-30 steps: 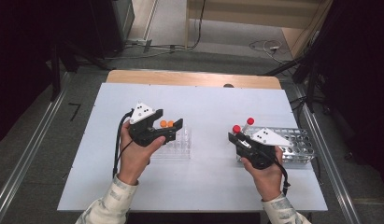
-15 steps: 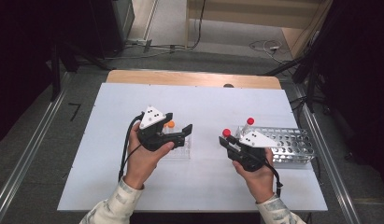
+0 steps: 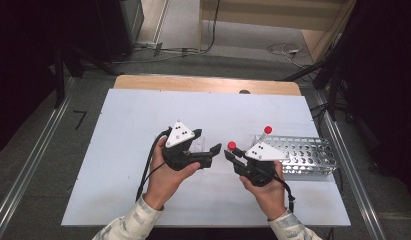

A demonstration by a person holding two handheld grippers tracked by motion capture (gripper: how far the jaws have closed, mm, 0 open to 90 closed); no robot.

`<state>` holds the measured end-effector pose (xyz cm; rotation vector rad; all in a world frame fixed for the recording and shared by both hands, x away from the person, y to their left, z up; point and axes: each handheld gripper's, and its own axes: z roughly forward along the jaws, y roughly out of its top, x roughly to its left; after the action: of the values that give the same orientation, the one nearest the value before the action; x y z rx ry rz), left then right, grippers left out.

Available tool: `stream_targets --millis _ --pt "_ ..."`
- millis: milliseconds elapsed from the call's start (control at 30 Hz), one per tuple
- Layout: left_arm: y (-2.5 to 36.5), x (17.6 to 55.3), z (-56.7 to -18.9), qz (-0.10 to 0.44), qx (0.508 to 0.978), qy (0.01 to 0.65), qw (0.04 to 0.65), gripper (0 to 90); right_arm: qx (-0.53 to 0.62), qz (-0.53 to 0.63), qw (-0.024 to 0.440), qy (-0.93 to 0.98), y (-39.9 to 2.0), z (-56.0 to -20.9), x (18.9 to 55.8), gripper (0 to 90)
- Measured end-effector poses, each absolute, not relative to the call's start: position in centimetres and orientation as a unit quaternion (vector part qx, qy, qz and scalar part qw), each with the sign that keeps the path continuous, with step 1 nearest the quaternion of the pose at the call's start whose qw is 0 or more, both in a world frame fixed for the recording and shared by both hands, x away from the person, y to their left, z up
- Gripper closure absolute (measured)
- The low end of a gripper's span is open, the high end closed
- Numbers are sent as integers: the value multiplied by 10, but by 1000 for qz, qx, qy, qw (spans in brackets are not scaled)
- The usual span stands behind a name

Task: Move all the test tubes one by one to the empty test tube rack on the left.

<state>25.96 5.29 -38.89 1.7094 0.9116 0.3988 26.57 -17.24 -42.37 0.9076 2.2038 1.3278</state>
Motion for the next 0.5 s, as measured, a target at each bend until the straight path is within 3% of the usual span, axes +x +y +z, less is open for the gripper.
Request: stream_targets --millis 167,500 --pt "44 257 -393 166 729 374 549 293 314 476 198 798 -165 -423 261 715" --pt "35 252 -396 155 739 347 556 493 301 476 190 804 -156 -423 255 715"
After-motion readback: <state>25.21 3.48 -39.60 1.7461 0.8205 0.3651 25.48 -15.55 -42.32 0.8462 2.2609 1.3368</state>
